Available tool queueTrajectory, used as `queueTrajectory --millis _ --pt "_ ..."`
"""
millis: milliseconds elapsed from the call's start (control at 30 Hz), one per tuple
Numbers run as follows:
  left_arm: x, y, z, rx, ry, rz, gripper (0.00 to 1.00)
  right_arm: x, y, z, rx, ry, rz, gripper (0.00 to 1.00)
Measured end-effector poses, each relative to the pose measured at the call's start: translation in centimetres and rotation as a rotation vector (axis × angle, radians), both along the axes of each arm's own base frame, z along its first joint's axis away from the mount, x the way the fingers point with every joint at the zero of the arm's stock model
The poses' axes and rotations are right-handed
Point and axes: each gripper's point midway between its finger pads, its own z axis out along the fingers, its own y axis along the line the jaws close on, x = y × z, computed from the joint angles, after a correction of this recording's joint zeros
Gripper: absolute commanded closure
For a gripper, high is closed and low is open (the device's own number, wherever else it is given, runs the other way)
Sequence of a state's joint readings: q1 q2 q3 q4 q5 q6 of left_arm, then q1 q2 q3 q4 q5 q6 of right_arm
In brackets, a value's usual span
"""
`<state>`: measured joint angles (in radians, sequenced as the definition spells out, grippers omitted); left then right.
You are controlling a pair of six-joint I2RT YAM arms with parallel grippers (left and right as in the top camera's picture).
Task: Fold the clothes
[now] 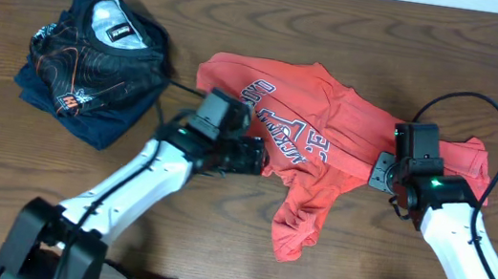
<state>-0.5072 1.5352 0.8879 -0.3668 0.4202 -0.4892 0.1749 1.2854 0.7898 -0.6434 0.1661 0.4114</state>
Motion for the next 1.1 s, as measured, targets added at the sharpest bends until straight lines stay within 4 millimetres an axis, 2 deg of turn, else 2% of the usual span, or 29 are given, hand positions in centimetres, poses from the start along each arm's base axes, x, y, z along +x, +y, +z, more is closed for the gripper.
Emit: queueTrajectory --millis 100,167,267,400,500,733,800,967,1100 --pt "-0.8 -1.5 -1.0 0.001 0.032 -0.012 0.57 -0.2 0.1 -0.1 0.000 0.011 0.019 0.53" --pt "-1.2 -2.6 -1.7 -0.002 0.043 -0.024 0.48 -0.3 0.1 -0.2 -0.001 0.017 0.028 0.53" --pt "-1.9 -4.1 -2.9 -0.004 0.067 -0.038 0.47 -0.3 0.2 -0.2 -0.002 0.020 0.035 0.53" --pt "-2.3 -4.8 -4.7 0.007 0.111 -0.022 0.44 -0.5 0.1 -0.3 -0.004 0.027 0.039 0.52" --pt "-1.7 -4.7 -5.7 0.017 0.124 0.018 0.32 -0.6 0.1 -0.3 -0.004 0.033 0.039 0.52" --pt "0.7 -5.3 -5.3 -0.002 0.032 0.078 0.31 -0.7 0.1 -0.3 -0.004 0.035 0.041 0.52" --pt "1.2 -5.2 -5.4 0.006 0.014 0.090 0.37 -0.7 0.1 -0.3 -0.004 0.035 0.041 0.51" --pt "1.0 -4.4 -6.0 0.044 0.027 0.114 0.72 -0.7 0.1 -0.4 -0.005 0.037 0.042 0.51" --pt "0.6 -4.0 -6.5 0.068 0.048 0.115 0.74 -0.7 0.1 -0.4 -0.005 0.038 0.042 0.51"
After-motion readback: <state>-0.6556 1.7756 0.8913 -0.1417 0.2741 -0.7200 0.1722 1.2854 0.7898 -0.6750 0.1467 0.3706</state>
